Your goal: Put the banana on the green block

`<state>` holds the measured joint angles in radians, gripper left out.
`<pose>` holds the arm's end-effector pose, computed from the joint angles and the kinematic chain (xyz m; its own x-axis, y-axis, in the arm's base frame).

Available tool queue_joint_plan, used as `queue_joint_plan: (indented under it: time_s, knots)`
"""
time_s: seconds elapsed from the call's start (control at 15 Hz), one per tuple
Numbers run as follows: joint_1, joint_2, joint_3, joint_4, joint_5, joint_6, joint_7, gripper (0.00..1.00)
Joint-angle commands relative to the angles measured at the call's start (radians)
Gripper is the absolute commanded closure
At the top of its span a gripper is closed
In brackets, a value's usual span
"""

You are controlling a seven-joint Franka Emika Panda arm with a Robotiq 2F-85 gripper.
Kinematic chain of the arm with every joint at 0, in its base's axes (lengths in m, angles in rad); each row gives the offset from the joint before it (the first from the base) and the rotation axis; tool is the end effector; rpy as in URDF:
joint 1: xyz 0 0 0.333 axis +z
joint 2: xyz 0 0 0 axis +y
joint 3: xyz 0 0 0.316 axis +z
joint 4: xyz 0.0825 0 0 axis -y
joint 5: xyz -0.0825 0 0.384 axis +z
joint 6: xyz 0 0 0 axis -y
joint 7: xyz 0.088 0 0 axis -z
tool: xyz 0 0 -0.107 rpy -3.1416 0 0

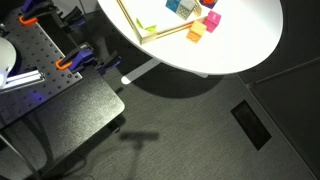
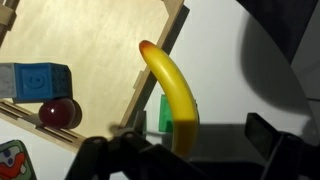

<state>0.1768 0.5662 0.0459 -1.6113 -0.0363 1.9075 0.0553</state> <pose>0.6430 0.1395 0.2780 0.9490 0.1702 -0.2654 0.1819 -0.9831 0.0199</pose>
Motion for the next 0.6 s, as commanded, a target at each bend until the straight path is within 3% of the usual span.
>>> queue_joint_plan:
  time_s: [0.0, 0.2, 0.53]
  knots:
    - [-0.025, -0.093, 0.016, -0.071, -0.002, -0.087, -0.043, 0.0]
    - [-0.027, -0.147, 0.012, -0.109, -0.011, -0.133, -0.045, 0.0]
    - [-0.04, -0.267, 0.01, -0.218, -0.006, -0.066, -0.026, 0.0]
